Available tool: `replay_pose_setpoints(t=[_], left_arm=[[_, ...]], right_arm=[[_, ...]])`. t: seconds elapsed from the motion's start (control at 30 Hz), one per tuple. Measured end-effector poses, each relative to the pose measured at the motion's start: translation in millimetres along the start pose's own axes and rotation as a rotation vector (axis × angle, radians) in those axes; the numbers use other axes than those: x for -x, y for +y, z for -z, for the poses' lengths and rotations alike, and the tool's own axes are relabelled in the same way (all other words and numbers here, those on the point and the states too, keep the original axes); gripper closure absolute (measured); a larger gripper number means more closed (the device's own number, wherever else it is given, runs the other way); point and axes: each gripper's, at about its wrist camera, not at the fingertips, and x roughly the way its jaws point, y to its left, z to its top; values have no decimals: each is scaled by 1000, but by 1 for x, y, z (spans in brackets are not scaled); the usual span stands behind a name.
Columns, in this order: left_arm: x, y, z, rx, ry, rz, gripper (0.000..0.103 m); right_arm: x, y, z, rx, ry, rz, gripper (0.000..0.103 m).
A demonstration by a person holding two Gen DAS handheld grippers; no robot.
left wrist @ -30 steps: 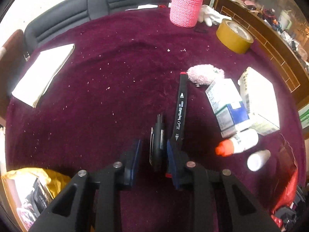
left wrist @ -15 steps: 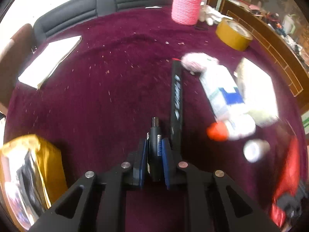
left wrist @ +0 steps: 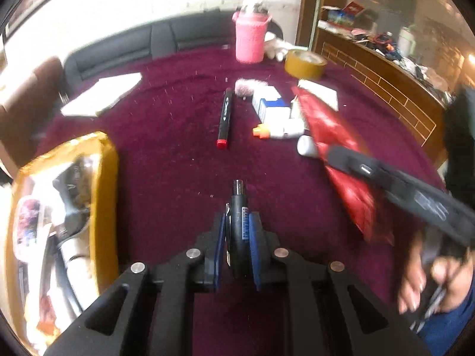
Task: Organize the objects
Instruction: 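Grasp a black marker with the left gripper while the right gripper holds the red pouch, then carry the red pouch and black marker over the tray and open both grippers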
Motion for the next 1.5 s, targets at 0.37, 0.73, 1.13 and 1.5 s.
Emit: replay_pose_setpoints(t=[0.37,0.73,1.13,1.5], left_arm=[[53,-1,47,-44,-109,-62,88],[87,31,61,9,-208,-107,88],[114,103,78,154,-249,-111,88],[121,198,106,344,-239,-158,88]], right_arm=[[5,26,28,46,56,58,57],[30,83,55,106,56,9,57],[7,145,68,209,114,-24,56],[-22,221,79,332,160,-74,56]])
